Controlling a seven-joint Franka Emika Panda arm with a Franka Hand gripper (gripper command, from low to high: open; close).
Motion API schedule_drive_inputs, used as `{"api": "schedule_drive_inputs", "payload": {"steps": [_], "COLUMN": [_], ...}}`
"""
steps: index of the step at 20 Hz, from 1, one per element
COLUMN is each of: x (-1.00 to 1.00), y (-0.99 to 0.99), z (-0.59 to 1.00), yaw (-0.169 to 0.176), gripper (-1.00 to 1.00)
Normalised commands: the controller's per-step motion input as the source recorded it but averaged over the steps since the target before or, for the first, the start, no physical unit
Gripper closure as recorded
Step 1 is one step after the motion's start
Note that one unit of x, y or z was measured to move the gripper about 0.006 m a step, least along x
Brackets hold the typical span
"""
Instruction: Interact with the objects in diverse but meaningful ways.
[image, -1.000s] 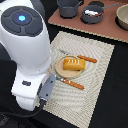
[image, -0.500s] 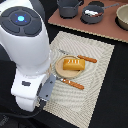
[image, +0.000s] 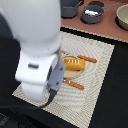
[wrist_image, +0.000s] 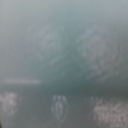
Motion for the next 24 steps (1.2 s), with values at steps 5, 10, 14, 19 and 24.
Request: {"api": "schedule_drive_inputs", "payload": {"steps": [5, 10, 14, 19, 24], "x": [0.06, -0.05, -0.09, -0.15, -0.22], "y": [0.79, 0.74, 0.70, 0.67, 0.63], "z": [0.67, 0.13, 0.00, -0.17, -0.35], "yaw": [0.098, 0.091, 0.087, 0.093, 0.095], "gripper": [1.00, 1.00, 1.00, 1.00, 1.00]}}
